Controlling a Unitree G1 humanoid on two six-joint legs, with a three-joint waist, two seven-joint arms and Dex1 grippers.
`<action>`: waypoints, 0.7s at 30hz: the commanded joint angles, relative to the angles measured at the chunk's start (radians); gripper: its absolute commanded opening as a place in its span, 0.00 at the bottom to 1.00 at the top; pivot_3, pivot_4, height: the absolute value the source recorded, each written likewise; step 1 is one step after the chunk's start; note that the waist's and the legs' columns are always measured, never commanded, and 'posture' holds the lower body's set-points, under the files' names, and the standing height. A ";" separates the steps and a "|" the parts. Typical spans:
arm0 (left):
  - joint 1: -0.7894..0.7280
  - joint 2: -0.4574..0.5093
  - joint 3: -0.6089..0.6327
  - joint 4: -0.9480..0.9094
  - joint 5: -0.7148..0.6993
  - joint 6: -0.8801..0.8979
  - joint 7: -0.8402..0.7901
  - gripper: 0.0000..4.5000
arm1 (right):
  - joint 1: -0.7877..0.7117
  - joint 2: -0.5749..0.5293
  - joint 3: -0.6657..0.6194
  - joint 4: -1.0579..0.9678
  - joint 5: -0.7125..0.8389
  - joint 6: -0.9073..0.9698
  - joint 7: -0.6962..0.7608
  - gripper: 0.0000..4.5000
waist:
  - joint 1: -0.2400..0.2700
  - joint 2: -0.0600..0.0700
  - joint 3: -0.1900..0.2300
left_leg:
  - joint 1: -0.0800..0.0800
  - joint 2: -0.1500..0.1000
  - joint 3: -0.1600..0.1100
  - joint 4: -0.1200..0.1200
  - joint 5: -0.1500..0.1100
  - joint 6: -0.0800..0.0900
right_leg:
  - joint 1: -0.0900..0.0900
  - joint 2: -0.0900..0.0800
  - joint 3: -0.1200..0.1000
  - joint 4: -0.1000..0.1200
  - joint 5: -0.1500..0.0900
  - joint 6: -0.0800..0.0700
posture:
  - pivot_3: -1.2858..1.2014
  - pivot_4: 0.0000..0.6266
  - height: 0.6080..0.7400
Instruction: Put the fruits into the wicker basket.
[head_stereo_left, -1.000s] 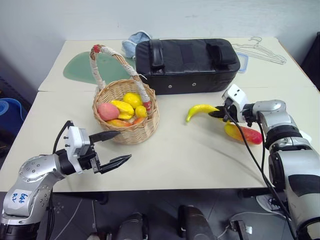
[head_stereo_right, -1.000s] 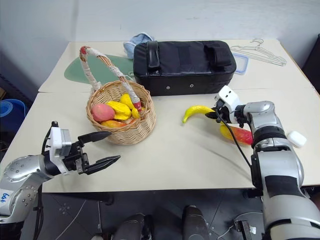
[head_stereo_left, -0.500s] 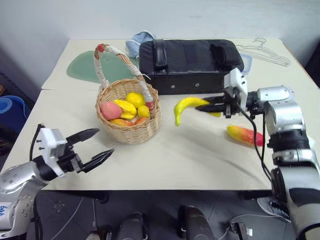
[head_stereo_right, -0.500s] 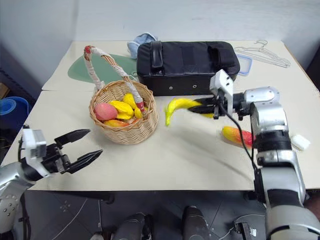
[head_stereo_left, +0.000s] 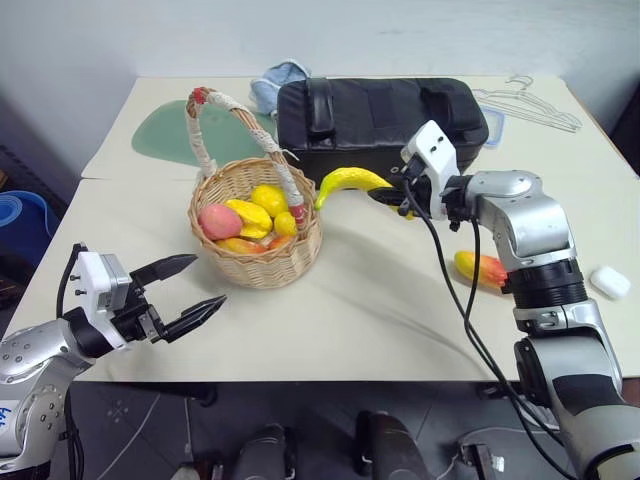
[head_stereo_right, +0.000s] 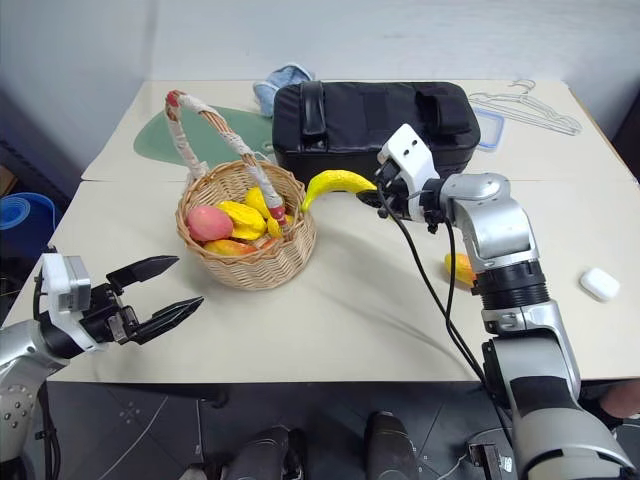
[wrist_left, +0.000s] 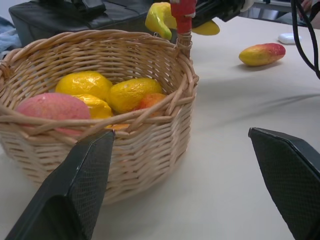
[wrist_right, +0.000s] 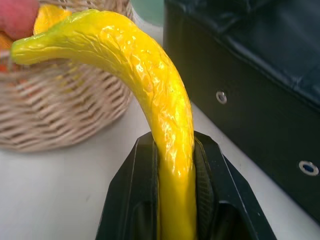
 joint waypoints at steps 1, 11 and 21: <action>-0.012 0.008 0.004 -0.024 -0.018 0.003 -0.001 1.00 | -0.093 0.061 -0.022 -0.005 0.042 -0.024 -0.021 0.11 | -0.011 0.000 0.000 | 0.000 0.000 0.000 0.000 0.000 0.000 | 0.000 0.000 0.000 0.000 0.000 0.000 | 0.52 0.24 1.00; -0.139 -0.029 0.038 -0.016 -0.049 0.004 0.092 1.00 | -0.268 0.207 0.083 0.207 0.006 -0.167 0.069 0.11 | -0.017 -0.003 -0.001 | 0.000 0.002 -0.002 0.001 0.001 -0.001 | 0.001 0.000 0.000 0.001 0.000 0.000 | 0.52 0.24 1.00; -0.090 -0.061 0.015 -0.038 -0.023 -0.016 0.104 1.00 | -0.385 0.329 0.023 0.474 0.049 -0.374 0.147 0.40 | -0.021 -0.003 0.000 | 0.000 0.002 -0.002 0.000 0.001 -0.001 | 0.000 0.001 0.000 0.001 0.001 0.001 | 0.52 0.24 1.00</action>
